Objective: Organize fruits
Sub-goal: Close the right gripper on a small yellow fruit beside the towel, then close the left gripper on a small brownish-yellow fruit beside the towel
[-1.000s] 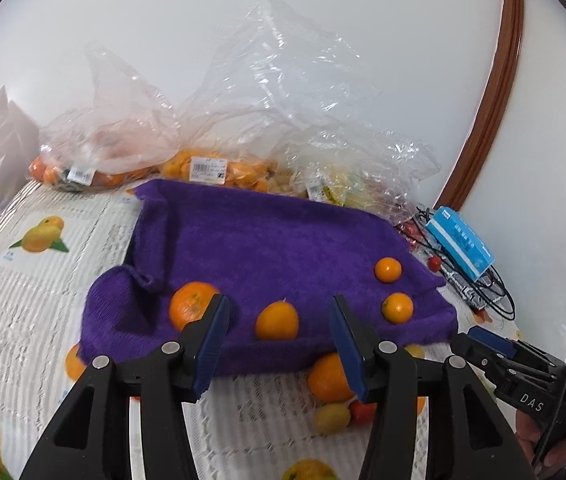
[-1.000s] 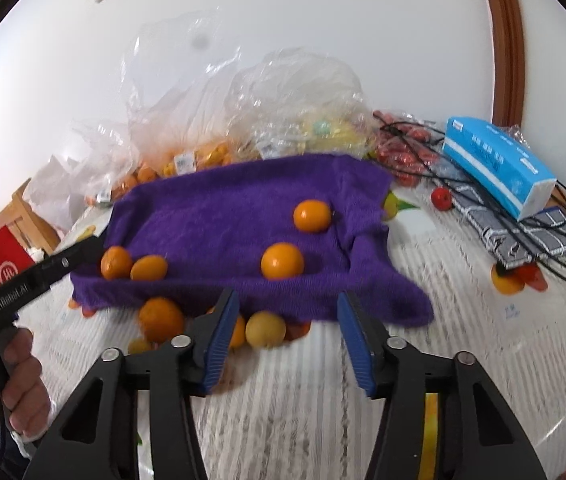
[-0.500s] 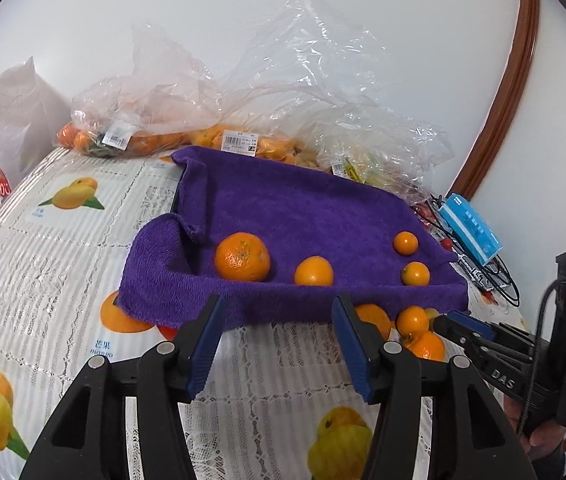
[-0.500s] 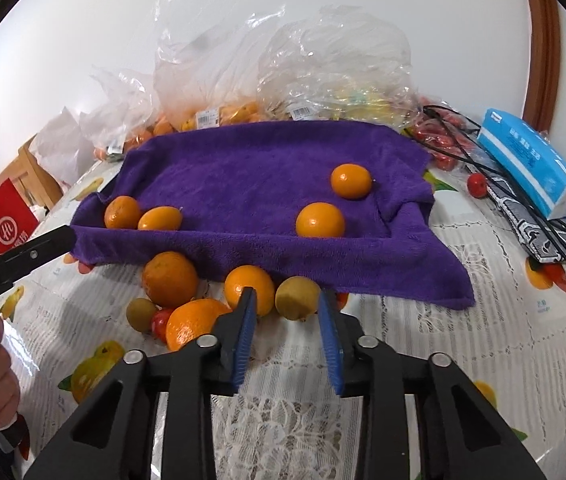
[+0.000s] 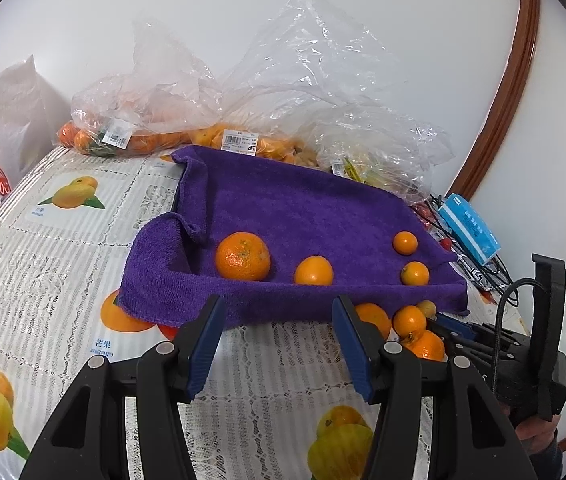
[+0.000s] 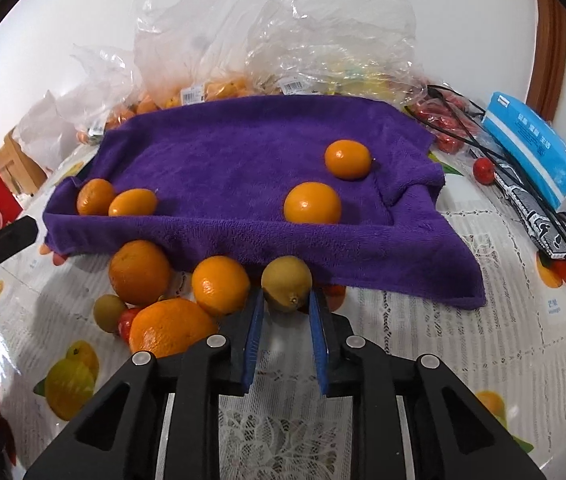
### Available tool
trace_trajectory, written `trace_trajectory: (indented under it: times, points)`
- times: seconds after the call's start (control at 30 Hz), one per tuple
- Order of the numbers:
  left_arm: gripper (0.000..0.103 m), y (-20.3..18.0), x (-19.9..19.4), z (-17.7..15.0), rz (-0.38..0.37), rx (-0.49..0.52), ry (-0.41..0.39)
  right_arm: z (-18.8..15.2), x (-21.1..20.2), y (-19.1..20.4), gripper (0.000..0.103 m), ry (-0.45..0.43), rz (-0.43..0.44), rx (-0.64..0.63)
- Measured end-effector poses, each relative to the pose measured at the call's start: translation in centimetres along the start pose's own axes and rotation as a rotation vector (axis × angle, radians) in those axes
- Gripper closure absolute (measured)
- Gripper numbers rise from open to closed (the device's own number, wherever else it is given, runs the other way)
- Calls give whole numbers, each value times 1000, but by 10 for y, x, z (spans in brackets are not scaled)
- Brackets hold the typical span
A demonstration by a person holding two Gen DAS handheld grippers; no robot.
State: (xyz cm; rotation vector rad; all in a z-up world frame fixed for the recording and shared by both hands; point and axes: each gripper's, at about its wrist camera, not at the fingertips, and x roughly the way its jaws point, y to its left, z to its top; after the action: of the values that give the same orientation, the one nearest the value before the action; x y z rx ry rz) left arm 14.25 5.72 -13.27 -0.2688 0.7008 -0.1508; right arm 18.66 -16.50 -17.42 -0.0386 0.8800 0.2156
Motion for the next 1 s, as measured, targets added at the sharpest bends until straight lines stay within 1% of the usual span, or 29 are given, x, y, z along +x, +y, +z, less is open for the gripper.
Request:
trace_trajectory:
  times: [0.13, 0.2, 0.23, 0.3, 0.37, 0.43, 0.5, 0.6, 0.63, 0.73, 0.77, 0.83, 0.93, 1.0]
  points:
    - [49, 0, 2, 0, -2, 1, 10, 4, 2, -1, 68, -10, 8, 12]
    - [49, -1, 4, -1, 1, 6, 17, 6, 3, -3, 68, -15, 12, 22]
    - [49, -1, 5, -1, 5, 10, 19, 7, 4, -4, 68, -15, 15, 27]
    - [49, -2, 6, -1, 8, 15, 22, 8, 7, -5, 75, -8, 33, 32]
    - [49, -2, 7, -2, 12, 19, 25, 7, 6, -5, 75, -8, 39, 26]
    - [49, -2, 8, -3, 8, 22, 30, 5, 1, -6, 75, -23, 28, 14]
    - [49, -3, 10, -4, -12, 25, 43, 2, -6, -9, 75, -47, 2, 3]
    - [49, -7, 19, -6, -102, 28, 103, 0, -15, -19, 75, -74, -34, 11]
    - [49, -9, 22, -8, -118, 33, 118, -1, -16, -23, 75, -75, -38, 17]
    - [49, -22, 31, -15, -130, 87, 168, -5, -17, -33, 75, -67, -44, 24]
    - [49, -26, 33, -17, -145, 102, 180, -7, -17, -37, 75, -64, -48, 27]
    - [49, -36, 34, -20, -171, 134, 186, -8, -18, -42, 75, -62, -46, 41]
    - [50, -49, 37, -24, -131, 172, 171, -7, -18, -45, 75, -57, -36, 57]
    - [51, -53, 42, -26, -122, 179, 189, -8, -17, -42, 75, -55, -43, 40]
